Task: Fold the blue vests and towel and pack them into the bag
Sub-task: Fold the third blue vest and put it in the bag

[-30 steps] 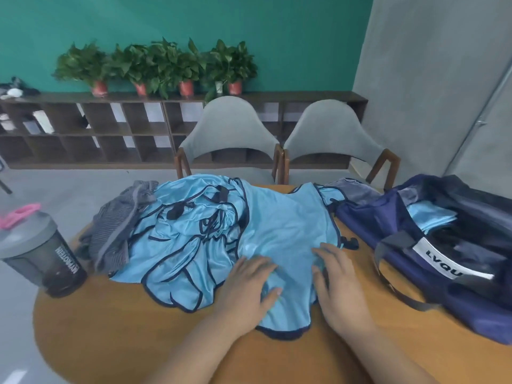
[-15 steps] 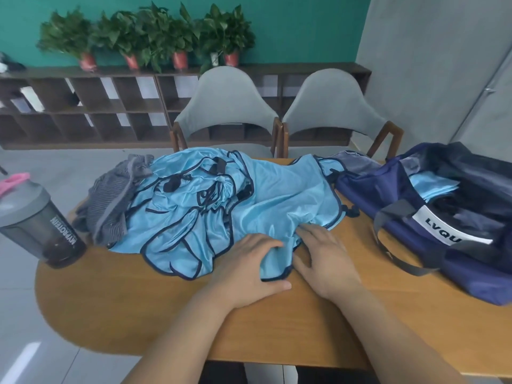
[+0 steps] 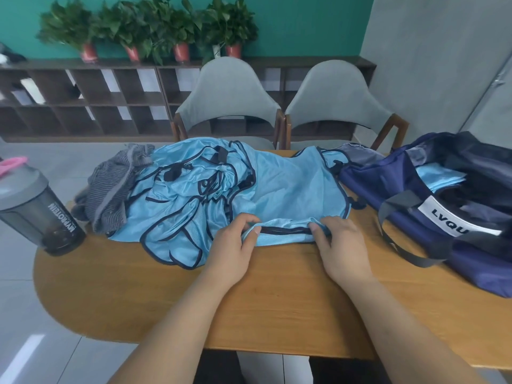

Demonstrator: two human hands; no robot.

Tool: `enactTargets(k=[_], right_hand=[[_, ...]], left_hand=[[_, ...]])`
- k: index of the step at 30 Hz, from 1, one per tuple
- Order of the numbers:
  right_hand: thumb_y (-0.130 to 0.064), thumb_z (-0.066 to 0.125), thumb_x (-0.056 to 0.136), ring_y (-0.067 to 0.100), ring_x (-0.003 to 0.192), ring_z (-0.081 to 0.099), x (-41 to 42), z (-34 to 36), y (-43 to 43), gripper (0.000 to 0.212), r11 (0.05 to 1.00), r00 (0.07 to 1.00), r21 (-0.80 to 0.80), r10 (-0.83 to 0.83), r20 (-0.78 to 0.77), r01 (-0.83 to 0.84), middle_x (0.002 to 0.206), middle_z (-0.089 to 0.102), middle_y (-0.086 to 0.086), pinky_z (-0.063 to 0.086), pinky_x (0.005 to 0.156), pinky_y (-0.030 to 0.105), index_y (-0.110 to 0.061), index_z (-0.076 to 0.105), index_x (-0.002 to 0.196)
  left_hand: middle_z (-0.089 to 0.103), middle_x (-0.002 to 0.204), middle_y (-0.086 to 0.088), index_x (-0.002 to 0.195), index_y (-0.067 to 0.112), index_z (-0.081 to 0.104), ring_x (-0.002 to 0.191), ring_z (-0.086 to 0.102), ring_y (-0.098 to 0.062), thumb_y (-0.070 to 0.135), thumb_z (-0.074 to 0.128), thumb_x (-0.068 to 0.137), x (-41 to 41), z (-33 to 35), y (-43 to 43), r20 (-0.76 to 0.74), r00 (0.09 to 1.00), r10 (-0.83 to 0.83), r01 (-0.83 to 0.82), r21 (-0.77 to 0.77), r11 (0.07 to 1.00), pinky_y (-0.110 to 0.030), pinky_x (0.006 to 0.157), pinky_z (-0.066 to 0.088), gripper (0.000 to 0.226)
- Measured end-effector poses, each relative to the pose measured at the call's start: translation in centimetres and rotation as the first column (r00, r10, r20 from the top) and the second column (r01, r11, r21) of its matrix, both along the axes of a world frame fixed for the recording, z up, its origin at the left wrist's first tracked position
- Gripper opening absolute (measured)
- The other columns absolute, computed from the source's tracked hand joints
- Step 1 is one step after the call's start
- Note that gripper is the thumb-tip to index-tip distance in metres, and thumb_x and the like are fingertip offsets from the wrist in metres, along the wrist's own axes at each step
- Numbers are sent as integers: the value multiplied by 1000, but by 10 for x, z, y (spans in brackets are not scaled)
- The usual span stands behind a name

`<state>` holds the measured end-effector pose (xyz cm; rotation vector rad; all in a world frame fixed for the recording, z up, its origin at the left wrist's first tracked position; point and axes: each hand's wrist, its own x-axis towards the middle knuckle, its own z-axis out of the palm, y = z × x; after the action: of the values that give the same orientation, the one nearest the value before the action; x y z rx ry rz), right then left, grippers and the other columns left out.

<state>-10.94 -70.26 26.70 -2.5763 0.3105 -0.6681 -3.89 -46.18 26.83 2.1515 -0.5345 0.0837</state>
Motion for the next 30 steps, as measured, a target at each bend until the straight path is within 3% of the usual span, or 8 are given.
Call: enactTargets(k=[4,9,14,16,19,23,26,30], right_hand=[[-47,59,102,17,78,48,-4,7,-1,27,995,999,92,-41,-12,42,69,44,-18,40,73,36,-24,65,90],[-47,61,102,15,83,49,-6,12,0,25,981,992,152,-115,-52,122,75,42,-22,49,89,44,-25,68,111],[-46,61,101,18,89,53,-7,10,0,19,967,988,204,-152,-14,152,75,48,-16,50,92,49,-29,65,109],[-47,61,100,20,97,56,-6,8,-1,21,980,988,132,-152,35,146,88,54,-12,50,93,50,-30,65,113],[-50,67,95,20,104,52,-8,4,-2,30,997,984,2,-83,156,84,106,53,-7,44,93,41,-29,67,116],[-73,70,84,15,111,49,-7,2,5,51,982,996,-168,89,33,-82,114,54,-14,42,95,37,-37,68,121],[-51,75,87,16,110,49,-4,-2,3,30,987,997,-145,71,34,-66,110,53,-17,43,94,38,-36,71,113],[-17,76,86,15,110,50,-5,-2,-10,30,983,995,180,-52,83,36,111,59,-12,44,96,34,-30,70,113]], left_hand=[[62,104,16,127,49,58,94,60,-1,48,71,96,-2,4,-1,-93,995,-45,43,-20,999,-26,84,50,34],[62,115,19,123,42,61,112,59,1,15,72,95,3,2,1,-49,999,-4,-1,-96,995,-24,101,48,40],[71,101,15,118,33,67,87,66,-7,27,63,105,3,1,4,-75,981,176,-189,-244,951,-22,82,53,15],[72,98,9,119,32,67,88,65,-13,30,61,106,3,0,4,-85,981,175,-191,-242,951,-26,80,54,15],[71,100,14,120,29,67,94,65,-4,35,56,107,5,-1,4,-84,980,180,-195,-241,951,-22,84,52,17],[69,99,15,115,27,66,95,64,0,36,53,109,7,0,6,-86,972,220,-235,-268,934,-24,86,51,17],[68,99,15,113,28,64,95,62,1,35,51,110,7,0,7,-74,960,269,-279,-280,919,-21,82,47,16],[67,96,13,109,28,62,91,60,4,34,50,110,8,2,8,-98,941,323,-337,-325,883,-16,78,44,14]])
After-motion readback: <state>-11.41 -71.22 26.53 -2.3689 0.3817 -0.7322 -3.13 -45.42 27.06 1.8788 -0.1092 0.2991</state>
